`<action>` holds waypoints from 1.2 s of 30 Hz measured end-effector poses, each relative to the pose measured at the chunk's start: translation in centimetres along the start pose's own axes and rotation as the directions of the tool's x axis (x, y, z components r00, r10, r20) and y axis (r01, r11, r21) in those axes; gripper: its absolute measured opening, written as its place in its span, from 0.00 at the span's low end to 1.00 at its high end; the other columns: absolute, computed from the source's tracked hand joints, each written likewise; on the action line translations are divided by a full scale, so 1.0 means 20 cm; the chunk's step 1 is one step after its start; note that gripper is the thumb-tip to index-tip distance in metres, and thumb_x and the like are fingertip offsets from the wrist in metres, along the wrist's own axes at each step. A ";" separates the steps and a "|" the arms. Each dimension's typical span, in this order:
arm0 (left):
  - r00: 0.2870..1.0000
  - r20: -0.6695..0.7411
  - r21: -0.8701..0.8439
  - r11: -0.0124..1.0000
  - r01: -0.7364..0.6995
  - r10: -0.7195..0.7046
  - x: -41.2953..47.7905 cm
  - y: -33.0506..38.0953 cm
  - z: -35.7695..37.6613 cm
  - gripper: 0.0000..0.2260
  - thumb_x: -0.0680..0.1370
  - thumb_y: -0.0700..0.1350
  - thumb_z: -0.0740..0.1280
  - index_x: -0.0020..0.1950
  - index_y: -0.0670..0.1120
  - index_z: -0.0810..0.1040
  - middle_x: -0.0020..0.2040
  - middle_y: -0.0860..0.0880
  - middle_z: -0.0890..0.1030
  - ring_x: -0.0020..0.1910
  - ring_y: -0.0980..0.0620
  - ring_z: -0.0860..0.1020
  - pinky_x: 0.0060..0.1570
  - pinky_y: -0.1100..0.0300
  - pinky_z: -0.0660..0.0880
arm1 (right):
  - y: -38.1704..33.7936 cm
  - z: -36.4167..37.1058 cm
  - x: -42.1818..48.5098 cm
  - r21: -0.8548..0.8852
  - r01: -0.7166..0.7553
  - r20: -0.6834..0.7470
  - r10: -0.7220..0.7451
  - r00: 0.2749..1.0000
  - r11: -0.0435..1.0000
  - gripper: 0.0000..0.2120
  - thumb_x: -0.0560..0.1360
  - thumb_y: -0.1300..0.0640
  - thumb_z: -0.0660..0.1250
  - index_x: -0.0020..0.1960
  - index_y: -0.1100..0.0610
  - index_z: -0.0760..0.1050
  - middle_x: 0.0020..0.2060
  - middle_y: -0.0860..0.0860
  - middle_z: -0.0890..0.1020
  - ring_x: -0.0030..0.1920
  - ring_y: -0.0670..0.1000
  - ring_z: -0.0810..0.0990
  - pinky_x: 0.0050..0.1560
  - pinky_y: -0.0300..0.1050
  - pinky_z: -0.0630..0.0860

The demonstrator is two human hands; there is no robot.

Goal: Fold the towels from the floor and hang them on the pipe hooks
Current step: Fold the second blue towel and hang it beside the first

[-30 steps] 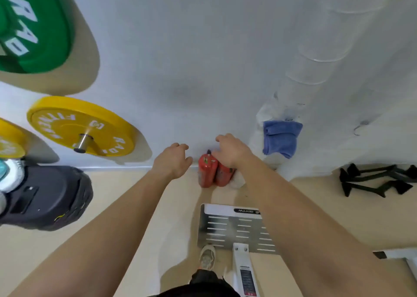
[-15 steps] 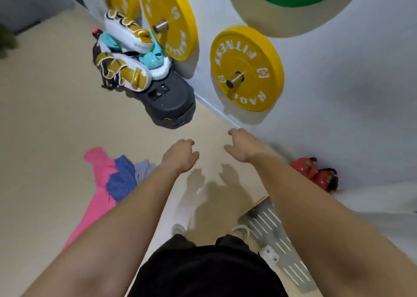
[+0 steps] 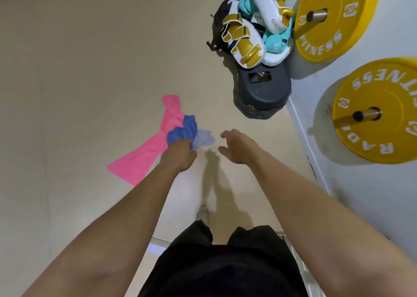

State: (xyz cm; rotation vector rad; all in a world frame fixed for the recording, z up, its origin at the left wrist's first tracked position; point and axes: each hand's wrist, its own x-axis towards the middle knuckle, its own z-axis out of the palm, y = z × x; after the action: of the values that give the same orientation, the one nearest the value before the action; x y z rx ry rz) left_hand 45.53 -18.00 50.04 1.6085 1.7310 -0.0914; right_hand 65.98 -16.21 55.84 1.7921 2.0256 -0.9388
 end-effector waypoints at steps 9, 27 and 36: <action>0.988 -0.013 -0.004 0.988 0.156 -0.156 0.37 -0.34 -0.15 0.17 0.81 0.49 0.63 0.68 0.44 0.74 0.65 0.43 0.76 0.62 0.41 0.75 0.60 0.50 0.73 | -0.21 0.07 0.59 -0.020 0.117 0.137 -0.113 0.984 0.993 0.22 0.81 0.51 0.61 0.72 0.57 0.67 0.67 0.56 0.72 0.65 0.60 0.74 0.61 0.53 0.72; 0.893 0.087 -0.268 0.853 0.448 -0.441 1.91 -0.88 0.30 0.15 0.82 0.44 0.62 0.68 0.42 0.75 0.65 0.43 0.76 0.62 0.43 0.75 0.59 0.54 0.71 | 0.12 0.68 2.50 -0.008 0.049 0.298 -0.045 0.953 0.999 0.18 0.80 0.54 0.60 0.68 0.57 0.71 0.63 0.58 0.74 0.62 0.61 0.75 0.60 0.51 0.72; 0.867 0.169 -0.379 0.782 0.496 -0.468 2.59 -1.45 1.07 0.03 0.82 0.44 0.61 0.52 0.51 0.73 0.45 0.53 0.74 0.52 0.46 0.76 0.50 0.54 0.71 | 0.25 1.65 3.21 -0.174 0.153 0.280 -0.100 0.955 0.973 0.19 0.80 0.57 0.62 0.69 0.56 0.67 0.67 0.53 0.67 0.66 0.58 0.71 0.61 0.50 0.72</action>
State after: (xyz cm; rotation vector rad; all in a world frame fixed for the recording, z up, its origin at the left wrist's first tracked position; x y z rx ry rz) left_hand 34.16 7.56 -6.46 0.8220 1.9203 -0.0222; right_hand 51.54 13.23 -8.68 1.3660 1.9977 -0.9284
